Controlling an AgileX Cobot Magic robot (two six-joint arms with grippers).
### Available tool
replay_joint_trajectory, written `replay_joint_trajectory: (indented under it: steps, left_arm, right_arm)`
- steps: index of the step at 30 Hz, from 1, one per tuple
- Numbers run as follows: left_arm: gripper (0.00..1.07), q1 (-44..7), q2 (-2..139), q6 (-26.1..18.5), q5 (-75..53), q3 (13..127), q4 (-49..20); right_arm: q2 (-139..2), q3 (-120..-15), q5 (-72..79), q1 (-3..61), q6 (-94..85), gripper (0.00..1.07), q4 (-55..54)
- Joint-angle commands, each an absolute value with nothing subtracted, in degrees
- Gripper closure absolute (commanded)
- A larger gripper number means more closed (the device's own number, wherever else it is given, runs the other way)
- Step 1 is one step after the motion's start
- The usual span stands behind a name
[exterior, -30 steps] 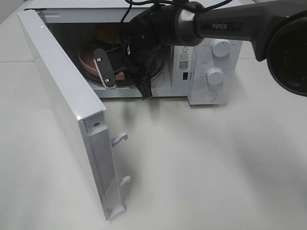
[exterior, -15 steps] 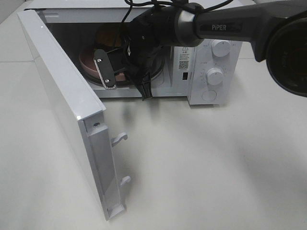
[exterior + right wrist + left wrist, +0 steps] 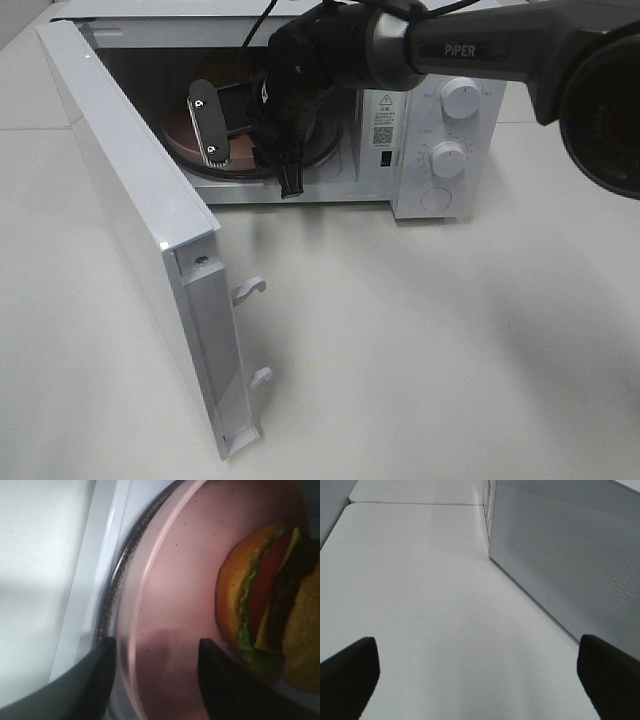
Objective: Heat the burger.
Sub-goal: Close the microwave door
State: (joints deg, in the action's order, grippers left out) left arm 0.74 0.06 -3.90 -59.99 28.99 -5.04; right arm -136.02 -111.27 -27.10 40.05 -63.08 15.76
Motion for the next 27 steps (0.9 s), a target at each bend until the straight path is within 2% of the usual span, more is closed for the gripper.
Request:
replay_joint_trajectory:
  steps: [1,2,5,27]
  left_arm:
    - [0.02,0.9,-0.1,-3.5,-59.8,28.9,-5.2]
    - [0.02,0.9,-0.1,-3.5,-59.8,28.9,-5.2]
    - [0.02,0.9,-0.1,-3.5,-59.8,28.9,-5.2]
    - [0.02,0.9,-0.1,-3.5,-59.8,28.9,-5.2]
  right_arm:
    - [-135.2,-111.7,-27.5,40.2,-62.2,0.53,15.6]
    - [-135.2,-111.7,-28.0,40.2,-62.2,0.49,15.6]
    - [-135.0,-111.7,-29.4,40.2,-62.2,0.45,15.1]
    - [-132.4,-111.7,-39.5,40.2,-64.3,0.45,11.1]
